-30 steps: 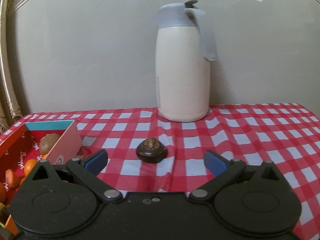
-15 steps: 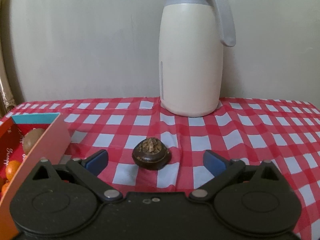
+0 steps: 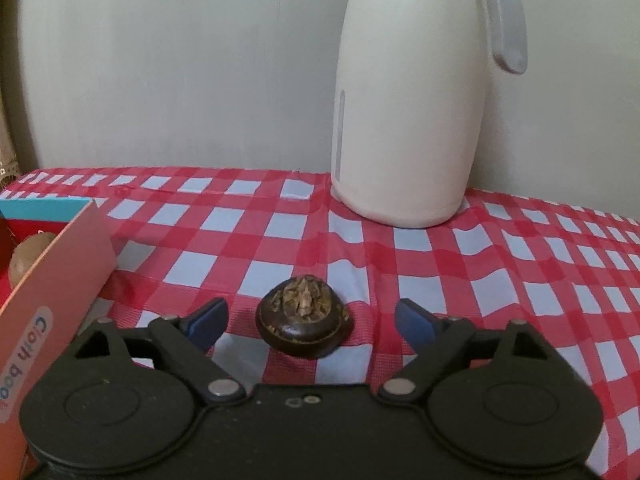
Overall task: Organize fruits
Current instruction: 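Move the right gripper to the dark brown round fruit and grasp it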
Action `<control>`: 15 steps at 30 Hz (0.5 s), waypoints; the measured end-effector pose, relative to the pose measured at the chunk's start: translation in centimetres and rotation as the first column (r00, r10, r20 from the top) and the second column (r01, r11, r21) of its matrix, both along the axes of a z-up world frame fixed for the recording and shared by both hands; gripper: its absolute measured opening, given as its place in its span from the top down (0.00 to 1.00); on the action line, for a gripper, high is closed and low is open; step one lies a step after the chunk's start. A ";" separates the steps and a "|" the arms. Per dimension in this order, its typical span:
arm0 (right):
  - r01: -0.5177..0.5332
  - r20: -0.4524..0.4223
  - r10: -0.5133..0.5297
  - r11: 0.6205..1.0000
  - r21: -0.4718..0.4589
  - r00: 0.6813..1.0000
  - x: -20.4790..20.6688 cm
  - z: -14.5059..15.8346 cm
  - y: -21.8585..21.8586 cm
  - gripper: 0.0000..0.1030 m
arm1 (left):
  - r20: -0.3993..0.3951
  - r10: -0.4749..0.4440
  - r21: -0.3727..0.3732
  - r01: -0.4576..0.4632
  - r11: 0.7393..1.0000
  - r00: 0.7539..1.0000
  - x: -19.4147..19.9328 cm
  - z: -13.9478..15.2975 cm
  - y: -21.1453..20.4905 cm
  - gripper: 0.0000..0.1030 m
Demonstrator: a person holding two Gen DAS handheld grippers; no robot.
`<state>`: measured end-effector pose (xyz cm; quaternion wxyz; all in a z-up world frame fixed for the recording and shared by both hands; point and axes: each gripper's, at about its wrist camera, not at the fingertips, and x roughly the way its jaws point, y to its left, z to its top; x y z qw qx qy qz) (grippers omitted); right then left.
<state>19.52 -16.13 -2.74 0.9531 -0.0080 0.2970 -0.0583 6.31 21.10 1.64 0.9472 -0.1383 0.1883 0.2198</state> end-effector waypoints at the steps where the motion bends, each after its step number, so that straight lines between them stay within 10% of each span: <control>1: -0.004 -0.001 0.004 1.000 0.003 1.000 0.1 0.0 0.0 0.18 | -0.002 -0.001 -0.001 0.001 1.000 1.000 0.0 -0.1 0.0 0.00; 15: -0.047 -0.006 0.047 0.999 -0.014 0.999 0.5 -0.2 0.7 0.49 | -0.024 0.002 -0.015 -0.002 1.000 1.000 0.0 -0.5 0.4 0.00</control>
